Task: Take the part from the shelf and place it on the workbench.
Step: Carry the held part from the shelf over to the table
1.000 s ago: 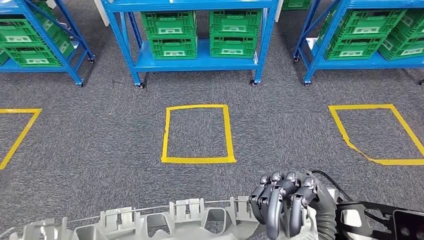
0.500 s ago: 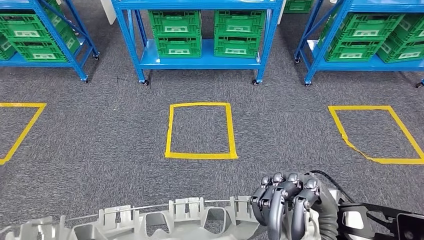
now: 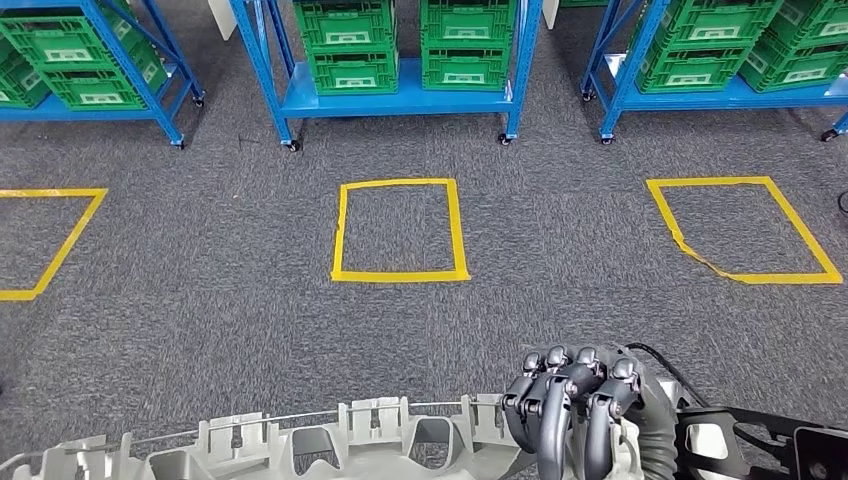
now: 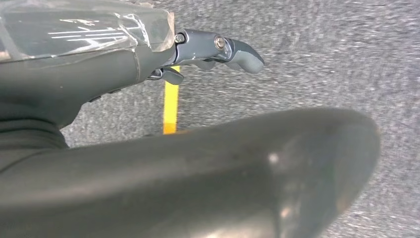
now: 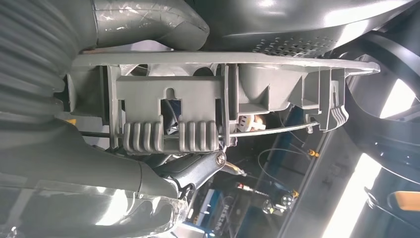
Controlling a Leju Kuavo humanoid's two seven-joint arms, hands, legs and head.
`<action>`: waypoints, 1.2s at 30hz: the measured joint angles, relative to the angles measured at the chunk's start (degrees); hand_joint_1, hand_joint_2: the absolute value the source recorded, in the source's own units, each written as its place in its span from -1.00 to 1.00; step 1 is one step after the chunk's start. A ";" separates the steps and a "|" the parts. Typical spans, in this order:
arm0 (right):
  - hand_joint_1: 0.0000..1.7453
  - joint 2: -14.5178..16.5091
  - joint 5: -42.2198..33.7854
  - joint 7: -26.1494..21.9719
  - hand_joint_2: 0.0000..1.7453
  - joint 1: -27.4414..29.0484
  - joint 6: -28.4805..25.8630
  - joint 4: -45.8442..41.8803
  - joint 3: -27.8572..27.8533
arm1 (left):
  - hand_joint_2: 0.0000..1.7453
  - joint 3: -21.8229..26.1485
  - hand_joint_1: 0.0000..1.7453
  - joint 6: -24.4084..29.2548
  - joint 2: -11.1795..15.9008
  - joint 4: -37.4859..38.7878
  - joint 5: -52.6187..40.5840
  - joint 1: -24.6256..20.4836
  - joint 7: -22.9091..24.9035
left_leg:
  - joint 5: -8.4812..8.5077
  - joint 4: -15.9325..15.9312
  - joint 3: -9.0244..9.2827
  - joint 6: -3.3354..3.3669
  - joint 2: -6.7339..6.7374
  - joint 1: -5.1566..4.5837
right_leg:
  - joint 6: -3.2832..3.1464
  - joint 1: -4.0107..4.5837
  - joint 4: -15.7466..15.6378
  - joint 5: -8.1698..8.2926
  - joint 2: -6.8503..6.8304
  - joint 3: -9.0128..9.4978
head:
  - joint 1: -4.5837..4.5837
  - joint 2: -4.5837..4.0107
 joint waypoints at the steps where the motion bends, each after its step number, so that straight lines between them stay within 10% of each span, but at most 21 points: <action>1: 0.72 0.00 0.01 0.00 1.00 0.00 0.00 -0.04 -0.01 | -1.00 -0.01 -1.00 0.00 0.09 0.00 0.00 -0.04 0.00 | -0.19 -4.44 3.57 0.50 -0.12 -0.17 | 0.14 0.17 0.03 0.52 0.04 -0.51 | 0.00 0.00; 3: 0.72 0.00 0.02 0.00 1.00 -0.03 0.00 -0.15 -0.01 | -1.00 -0.01 -1.00 0.02 0.30 0.00 0.01 -0.19 -0.01 | -1.90 -11.81 8.76 1.28 -0.30 -0.58 | 0.69 0.26 -0.01 1.60 -0.07 -1.02 | 0.07 0.00; 6: 0.72 -0.01 0.02 -0.03 1.00 0.00 0.00 -0.22 -0.02 | -1.00 -0.01 -1.00 0.06 0.38 -0.01 0.01 -0.24 -0.01 | -1.22 -14.24 8.92 2.22 -0.07 -0.91 | 1.61 0.05 0.00 2.52 -0.19 -1.82 | 0.03 0.00; 10: 0.72 -0.08 0.01 -0.14 1.00 0.01 0.03 -0.22 -0.10 | -1.00 -0.02 -1.00 0.04 0.21 -0.01 -0.01 -0.40 -0.01 | 2.25 -14.77 5.21 3.34 0.34 -0.81 | 0.86 -0.07 9.61 -5.75 0.01 -5.63 | 0.34 0.00; 12: 0.72 -0.10 0.03 -0.31 1.00 0.02 0.14 -0.21 -0.16 | -1.00 -0.02 -1.00 0.20 0.02 -0.01 0.00 -0.41 0.00 | 3.80 -14.68 2.97 3.30 0.38 -0.90 | 1.48 -0.13 16.13 -7.53 0.03 -6.70 | 0.40 0.00; 14: 0.72 -0.11 0.33 -0.59 1.00 0.02 0.21 -0.20 -0.20 | -1.00 0.00 -1.00 0.43 -0.16 -0.01 0.00 -0.41 0.00 | 5.23 -14.42 0.80 3.07 0.46 -0.90 | 2.89 -0.19 16.64 -4.51 0.02 -4.78 | 0.42 0.00; 16: 0.72 -0.13 1.28 -0.98 1.00 -0.05 0.22 -0.19 -0.20 | -1.00 0.01 -1.00 0.46 -0.30 -0.01 0.00 -0.40 -0.01 | 6.36 -13.59 -1.17 2.62 0.38 -0.96 | 3.33 -0.26 9.80 -2.85 0.08 0.99 | 0.44 0.00; 19: 0.72 -0.23 3.24 -1.48 1.00 -0.24 0.28 -0.17 -0.20 | -1.00 -0.01 -1.00 0.25 -0.32 -0.01 0.01 -0.41 -0.08 | 7.55 -12.26 -2.82 1.63 -0.06 -1.08 | 1.53 0.08 -0.65 -6.52 0.52 7.76 | 0.31 0.00; 21: 0.72 -0.34 4.36 -1.51 1.00 -0.37 0.32 -0.13 -0.19 | -1.00 0.00 -1.00 -0.01 -0.26 0.00 0.01 -0.36 -0.10 | 8.08 -12.06 -3.18 0.90 -0.22 -0.80 | 0.35 0.15 -1.05 -6.43 0.08 7.32 | 0.28 0.00; 27: 0.72 -0.51 6.33 -0.90 1.00 -0.79 0.27 0.29 -0.17 | -1.00 0.05 -1.00 -0.10 -0.69 -0.01 0.01 -0.03 -0.14 | -2.15 3.13 -7.59 -1.09 -0.14 0.12 | -1.17 0.23 -0.88 -4.30 -2.18 5.16 | 0.05 0.00; 29: 0.72 -0.78 6.98 -0.83 1.00 -0.82 0.21 0.62 -0.17 | -1.00 0.09 -1.00 -0.10 -0.89 -0.02 0.00 -0.01 -0.16 | -0.97 2.00 -5.23 -0.88 0.08 0.12 | -1.07 0.48 -0.75 -3.93 -3.01 4.55 | 0.04 0.00; 32: 0.72 -1.31 7.74 -0.94 1.00 -1.17 0.16 0.88 -0.17 | -1.00 0.30 -1.00 -0.10 -0.78 0.01 0.01 -0.10 -0.22 | 1.28 -9.36 2.74 0.84 2.52 -0.75 | -0.76 0.91 -0.75 -3.63 -4.42 4.55 | 0.12 0.00; 36: 0.72 -1.85 8.32 -1.16 1.00 -1.67 0.17 1.26 -0.13 | -1.00 0.87 -1.00 -0.01 -0.56 0.02 0.01 -0.11 -0.35 | 1.90 -13.27 4.20 2.68 2.92 -1.70 | -0.01 0.91 -0.89 -3.37 -6.25 4.40 | -0.29 0.00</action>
